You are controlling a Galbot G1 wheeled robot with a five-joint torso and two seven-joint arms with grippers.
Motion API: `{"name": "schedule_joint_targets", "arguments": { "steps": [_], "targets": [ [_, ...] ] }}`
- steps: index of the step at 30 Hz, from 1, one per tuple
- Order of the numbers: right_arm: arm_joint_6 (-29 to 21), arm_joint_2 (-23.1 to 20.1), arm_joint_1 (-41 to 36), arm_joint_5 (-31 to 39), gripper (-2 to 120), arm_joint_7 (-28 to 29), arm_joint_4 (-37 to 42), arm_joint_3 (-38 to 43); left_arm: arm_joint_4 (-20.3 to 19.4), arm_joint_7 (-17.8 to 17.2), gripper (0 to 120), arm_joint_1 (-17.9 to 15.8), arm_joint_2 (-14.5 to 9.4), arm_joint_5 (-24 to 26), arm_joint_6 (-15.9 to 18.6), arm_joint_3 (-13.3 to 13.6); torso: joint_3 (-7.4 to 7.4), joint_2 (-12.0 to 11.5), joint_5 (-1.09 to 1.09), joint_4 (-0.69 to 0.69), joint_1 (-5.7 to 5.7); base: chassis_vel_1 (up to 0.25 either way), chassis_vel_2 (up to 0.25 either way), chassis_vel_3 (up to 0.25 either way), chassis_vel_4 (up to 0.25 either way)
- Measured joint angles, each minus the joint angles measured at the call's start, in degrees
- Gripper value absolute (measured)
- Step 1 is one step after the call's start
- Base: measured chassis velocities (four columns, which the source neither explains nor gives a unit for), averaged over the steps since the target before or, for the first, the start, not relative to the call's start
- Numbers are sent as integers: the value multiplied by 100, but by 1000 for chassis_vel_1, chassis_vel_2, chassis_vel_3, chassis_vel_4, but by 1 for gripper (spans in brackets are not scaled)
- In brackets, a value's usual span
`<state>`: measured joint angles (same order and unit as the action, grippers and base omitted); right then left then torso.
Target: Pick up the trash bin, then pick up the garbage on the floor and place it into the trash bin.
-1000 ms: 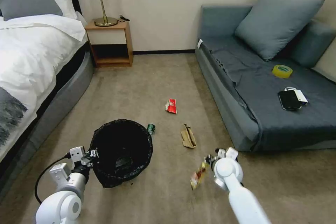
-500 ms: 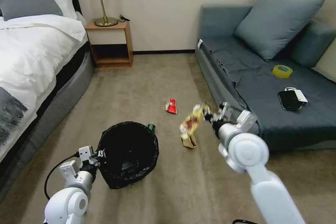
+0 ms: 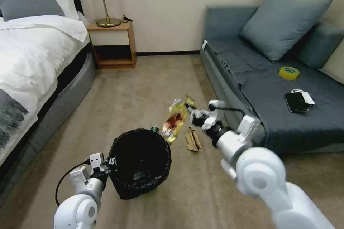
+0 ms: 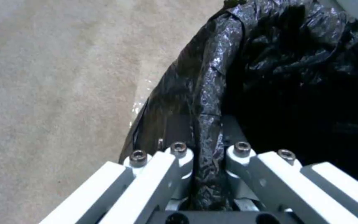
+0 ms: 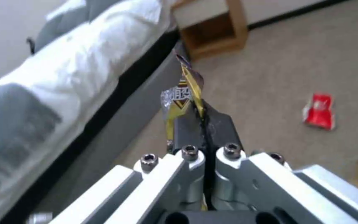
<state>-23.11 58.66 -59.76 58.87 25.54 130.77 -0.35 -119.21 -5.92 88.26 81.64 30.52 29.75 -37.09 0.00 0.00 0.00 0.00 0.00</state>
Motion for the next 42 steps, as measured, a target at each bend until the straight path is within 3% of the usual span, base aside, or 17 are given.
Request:
{"name": "schedule_joint_targets", "arguments": {
  "steps": [7,10,19,33,37,38,41,42],
  "targets": [
    [24,245,-124,-529,0,-95,-242,-681,-57,29,4,55,-127,137,22,5,0,0,-1,0,0,0,0,0,0],
    [56,463,-188,-1062,0,-154,-528,-1048,-69,42,4,9,-289,316,53,4,0,0,-1,0,0,0,0,0,0],
    [99,715,-201,-1865,2,-337,-1038,-1358,-155,63,4,-38,-403,554,101,-49,0,0,-1,0,0,0,0,0,0],
    [65,786,-367,-2467,52,-429,-945,-1395,-609,-107,4,219,-482,724,161,-290,0,0,0,0,0,0,0,0,0],
    [527,632,-760,-3320,71,-563,-902,-979,-653,-143,4,299,-506,546,119,-406,0,0,0,1,0,0,0,0,0],
    [527,632,-760,-3320,71,-563,-902,-979,-653,-143,4,299,-506,546,119,-406,0,0,0,1,0,0,0,0,0],
    [990,567,-1245,-4583,84,-666,-916,-424,-615,-120,4,257,-420,195,-21,-428,0,0,0,0,0,0,0,0,0],
    [990,567,-1245,-4583,84,-666,-916,-424,-615,-120,4,257,-420,195,-21,-428,0,0,0,0,0,0,0,0,0]
  ]
}}
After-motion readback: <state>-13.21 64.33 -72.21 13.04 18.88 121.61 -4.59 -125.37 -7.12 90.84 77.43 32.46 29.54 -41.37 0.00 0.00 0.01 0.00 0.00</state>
